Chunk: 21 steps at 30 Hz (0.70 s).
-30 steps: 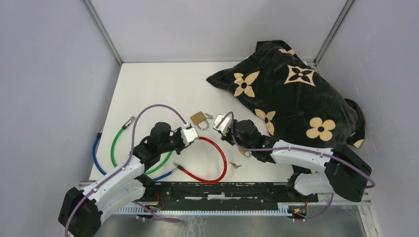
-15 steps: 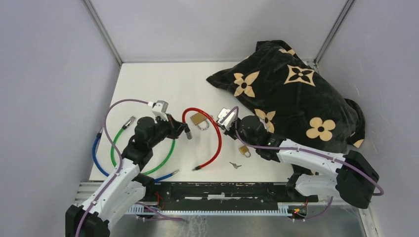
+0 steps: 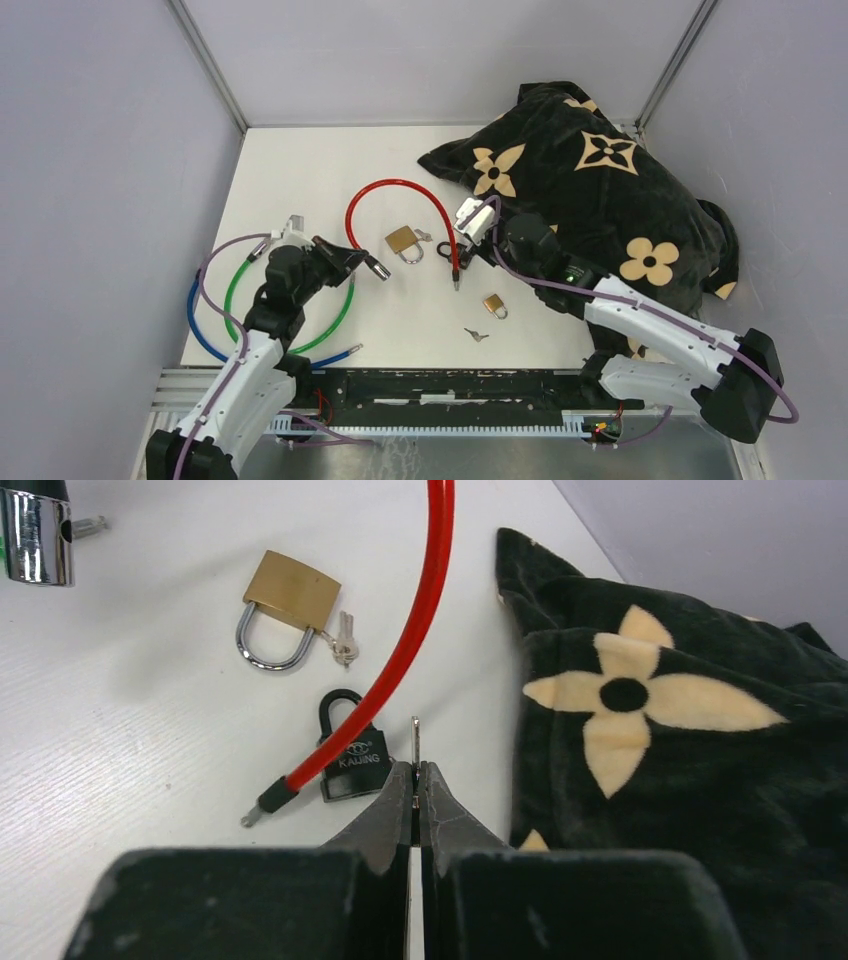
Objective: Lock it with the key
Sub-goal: Place the lock at the center of the board.
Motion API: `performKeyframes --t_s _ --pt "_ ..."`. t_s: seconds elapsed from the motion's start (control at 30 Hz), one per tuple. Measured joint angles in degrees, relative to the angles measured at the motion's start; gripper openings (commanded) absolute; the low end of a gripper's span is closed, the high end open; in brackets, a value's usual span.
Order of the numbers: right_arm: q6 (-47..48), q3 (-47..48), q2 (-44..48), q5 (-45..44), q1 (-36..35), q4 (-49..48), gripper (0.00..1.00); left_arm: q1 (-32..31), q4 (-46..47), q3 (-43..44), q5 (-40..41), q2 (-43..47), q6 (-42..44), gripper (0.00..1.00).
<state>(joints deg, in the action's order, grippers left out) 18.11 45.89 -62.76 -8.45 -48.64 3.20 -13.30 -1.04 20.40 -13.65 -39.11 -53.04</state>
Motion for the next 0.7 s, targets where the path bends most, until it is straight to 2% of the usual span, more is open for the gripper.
performKeyframes --t_s 0.2,0.3,0.43,0.57,0.7 --pt "0.4 6.9 1.8 -6.9 0.0 9.1 0.00 2.2 3.1 -2.3 -0.5 1.0 -9.2 0.02" --pt "0.2 8.5 3.0 -6.6 0.0 10.8 0.00 3.0 4.7 -3.0 -0.6 1.7 -12.3 0.02" --pt "-2.3 8.3 2.9 2.5 0.0 9.9 0.00 3.3 8.0 -4.1 -1.9 2.0 -14.5 0.02" --pt "-5.9 8.9 -5.6 16.2 -0.1 6.3 0.00 3.3 11.1 -5.1 -3.0 2.1 -15.6 0.02" --pt "-9.8 8.9 -13.6 25.5 -0.3 4.3 0.00 3.3 15.0 -7.1 -3.3 2.6 -16.2 0.02"
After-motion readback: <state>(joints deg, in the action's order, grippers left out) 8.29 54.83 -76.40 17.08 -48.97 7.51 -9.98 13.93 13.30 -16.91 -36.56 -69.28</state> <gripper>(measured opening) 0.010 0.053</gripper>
